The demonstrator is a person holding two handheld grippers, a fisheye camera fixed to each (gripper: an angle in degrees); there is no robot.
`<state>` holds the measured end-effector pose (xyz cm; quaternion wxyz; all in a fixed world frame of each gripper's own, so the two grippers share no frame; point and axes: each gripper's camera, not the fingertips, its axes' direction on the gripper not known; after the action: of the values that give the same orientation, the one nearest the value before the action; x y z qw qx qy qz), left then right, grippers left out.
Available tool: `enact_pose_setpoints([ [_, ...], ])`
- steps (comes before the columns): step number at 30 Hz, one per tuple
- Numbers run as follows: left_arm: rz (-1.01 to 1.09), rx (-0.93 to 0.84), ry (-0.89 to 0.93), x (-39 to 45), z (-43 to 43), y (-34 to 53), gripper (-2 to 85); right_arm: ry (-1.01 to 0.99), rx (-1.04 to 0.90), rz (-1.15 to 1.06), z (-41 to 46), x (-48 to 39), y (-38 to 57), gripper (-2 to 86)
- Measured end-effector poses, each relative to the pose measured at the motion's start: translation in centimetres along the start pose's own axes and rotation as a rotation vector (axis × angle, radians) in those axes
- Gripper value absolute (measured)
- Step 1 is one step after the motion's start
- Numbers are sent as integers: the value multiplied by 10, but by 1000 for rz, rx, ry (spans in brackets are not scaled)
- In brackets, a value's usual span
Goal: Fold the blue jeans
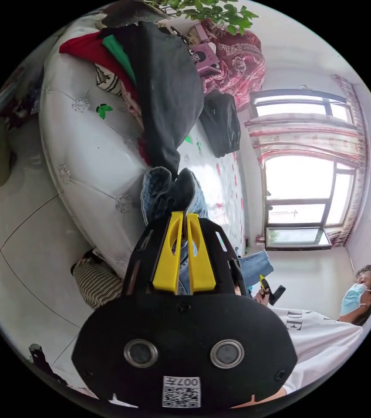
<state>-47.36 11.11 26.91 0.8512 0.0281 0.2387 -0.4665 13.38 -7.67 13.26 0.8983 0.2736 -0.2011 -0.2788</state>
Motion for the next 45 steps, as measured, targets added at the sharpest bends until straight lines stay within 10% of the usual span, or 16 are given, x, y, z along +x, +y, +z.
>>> enact_pose_setpoints([
  [6, -133, -9, -109, -18, 1, -23, 7, -118, -253, 206, 160, -5, -8, 0],
  [14, 420, 95, -625, 112, 2, -28, 64, -199, 427, 598, -46, 98, 96, -1],
  [25, 1214, -859, -94, 315, 382, 129, 75, -241, 881, 1392, -98, 200, 404, -1],
  [38, 1632, -1062, -73, 338, 424, 266, 42, -352, 915, 1361, -81, 206, 430, -1],
  [45, 1184, -888, -263, 308, 350, 159, 50, -209, 808, 1224, -95, 181, 354, -1],
])
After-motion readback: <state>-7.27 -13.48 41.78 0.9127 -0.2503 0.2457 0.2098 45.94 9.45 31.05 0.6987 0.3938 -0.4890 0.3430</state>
